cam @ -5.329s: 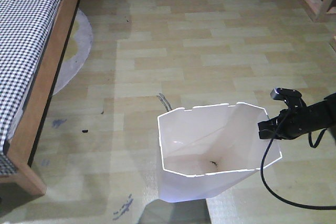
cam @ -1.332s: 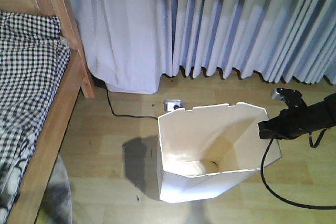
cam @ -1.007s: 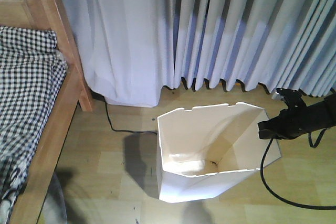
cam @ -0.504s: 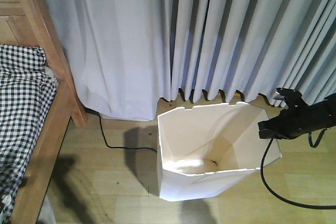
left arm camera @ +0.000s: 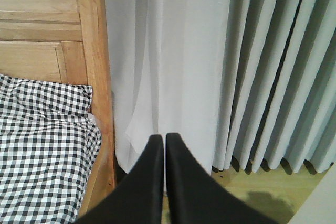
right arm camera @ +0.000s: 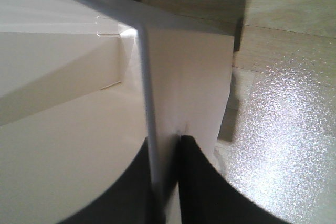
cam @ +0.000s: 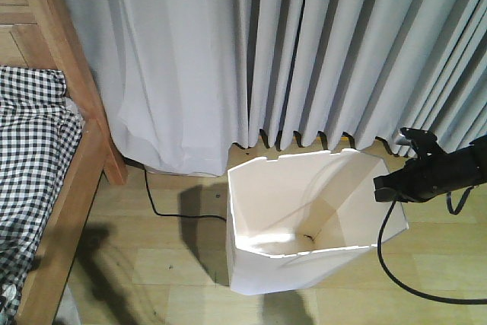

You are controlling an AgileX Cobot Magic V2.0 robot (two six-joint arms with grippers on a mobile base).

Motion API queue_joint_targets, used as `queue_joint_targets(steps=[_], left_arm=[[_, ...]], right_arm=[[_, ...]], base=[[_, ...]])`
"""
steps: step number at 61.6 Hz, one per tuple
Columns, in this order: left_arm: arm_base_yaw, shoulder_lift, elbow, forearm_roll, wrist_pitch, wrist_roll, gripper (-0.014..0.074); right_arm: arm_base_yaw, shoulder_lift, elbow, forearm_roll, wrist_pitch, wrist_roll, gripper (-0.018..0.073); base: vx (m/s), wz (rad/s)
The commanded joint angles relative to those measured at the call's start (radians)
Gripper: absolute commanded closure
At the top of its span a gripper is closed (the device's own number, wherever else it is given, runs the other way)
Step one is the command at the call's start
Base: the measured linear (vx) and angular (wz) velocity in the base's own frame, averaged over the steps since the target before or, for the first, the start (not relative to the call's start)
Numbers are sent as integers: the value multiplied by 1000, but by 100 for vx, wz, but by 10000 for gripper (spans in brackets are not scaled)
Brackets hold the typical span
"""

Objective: Move trash bin to bedside with robot
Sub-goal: 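Drive forward to the bedside by the curtains carrying the bin, then lower the bin onto the floor beside the bed with the right gripper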

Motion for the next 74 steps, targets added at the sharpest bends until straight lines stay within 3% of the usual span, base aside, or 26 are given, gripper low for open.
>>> queue_joint_targets(steps=[1,17,32,74], left_arm=[[-6,-10,28,-9,-74,-8,602],[-6,-10,28,-9,-74,-8,602],[-6,-10,28,-9,-74,-8,602],[-6,-10,28,-9,-74,-8,602]], right_arm=[[-2,-79,-17,83,168,12,564],[-2,-79,-17,93,167,12,564],[-2,-39,-45,195,118,24,564],[-1,393,-415,245,126,51,564]], base=[[0,0],[0,0],[0,0],[0,0]])
